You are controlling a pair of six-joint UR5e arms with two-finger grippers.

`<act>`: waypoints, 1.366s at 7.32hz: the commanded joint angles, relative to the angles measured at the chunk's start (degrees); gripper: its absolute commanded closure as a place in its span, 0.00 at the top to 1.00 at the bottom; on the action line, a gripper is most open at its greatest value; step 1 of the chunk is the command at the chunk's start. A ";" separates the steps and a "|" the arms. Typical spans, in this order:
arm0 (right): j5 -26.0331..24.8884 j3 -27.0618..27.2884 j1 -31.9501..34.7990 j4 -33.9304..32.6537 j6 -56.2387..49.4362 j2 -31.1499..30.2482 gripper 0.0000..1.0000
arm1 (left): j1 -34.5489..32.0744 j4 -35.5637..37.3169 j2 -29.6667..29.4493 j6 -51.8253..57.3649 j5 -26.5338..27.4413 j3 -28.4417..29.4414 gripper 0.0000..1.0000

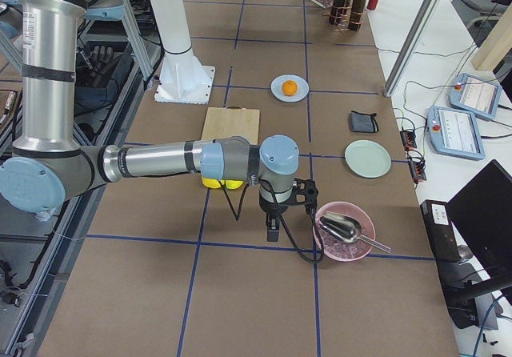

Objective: Pick orange to plate

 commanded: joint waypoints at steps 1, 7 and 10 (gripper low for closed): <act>0.11 0.00 -0.03 0.00 0.05 -0.18 1.00 | -0.09 0.09 0.01 0.04 0.00 -0.39 1.00; 0.46 0.00 -0.03 0.00 0.05 -0.10 1.00 | 0.00 0.09 0.02 -0.05 0.00 -1.45 1.00; 0.46 0.00 -0.03 0.00 0.05 -0.10 1.00 | 0.00 0.00 -0.07 -0.05 0.00 -1.53 1.00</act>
